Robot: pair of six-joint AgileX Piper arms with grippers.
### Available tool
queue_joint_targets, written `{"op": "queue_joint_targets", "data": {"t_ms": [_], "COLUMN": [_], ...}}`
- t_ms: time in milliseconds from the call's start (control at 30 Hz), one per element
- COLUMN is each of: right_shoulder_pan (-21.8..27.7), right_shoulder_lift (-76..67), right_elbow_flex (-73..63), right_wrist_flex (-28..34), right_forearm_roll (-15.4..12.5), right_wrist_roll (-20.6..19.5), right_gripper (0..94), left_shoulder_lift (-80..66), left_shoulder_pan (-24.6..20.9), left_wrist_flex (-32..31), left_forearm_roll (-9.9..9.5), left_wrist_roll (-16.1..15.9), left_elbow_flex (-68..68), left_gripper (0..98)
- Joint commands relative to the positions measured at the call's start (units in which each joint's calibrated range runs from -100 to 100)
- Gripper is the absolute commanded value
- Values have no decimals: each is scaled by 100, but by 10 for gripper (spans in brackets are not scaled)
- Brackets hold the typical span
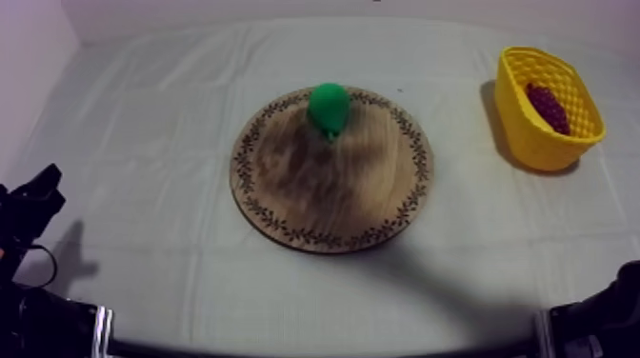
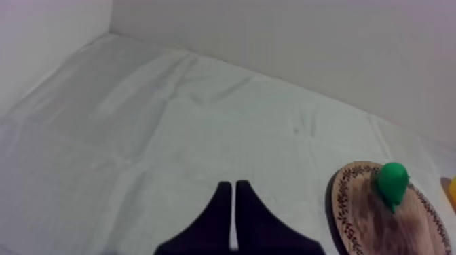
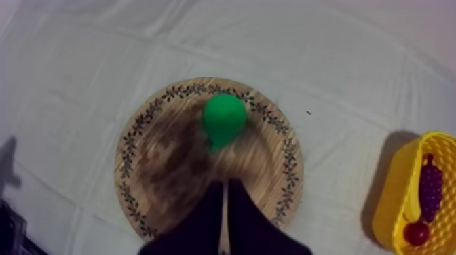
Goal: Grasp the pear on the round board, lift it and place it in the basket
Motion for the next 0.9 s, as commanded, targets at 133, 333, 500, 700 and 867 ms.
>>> {"op": "queue_joint_targets", "data": {"t_ms": [133,333,500,700,867], "right_shoulder_pan": [6,-24,5,34,39], "right_shoulder_lift": [670,1032,1267,1528,1714], "right_elbow_flex": [-466,-479,-440,-386,-405], "right_wrist_flex": [92,111,113,120,121], "right_forearm_roll": [87,215,288,272,200], "right_wrist_roll": [-432,-758,-1009,-1183,-1195], "right_gripper": [3,3,2,2,2], "left_shoulder_lift": [0,0,0,0,0], "left_shoulder_pan": [0,0,0,0,0], "left_wrist_flex": [-1,-1,-1,-1,-1], "left_forearm_roll": [0,0,0,0,0], "left_wrist_roll": [1,1,1,1,1], "left_elbow_flex": [0,0,0,0,0], "left_gripper": [1,1,1,1,1]}}
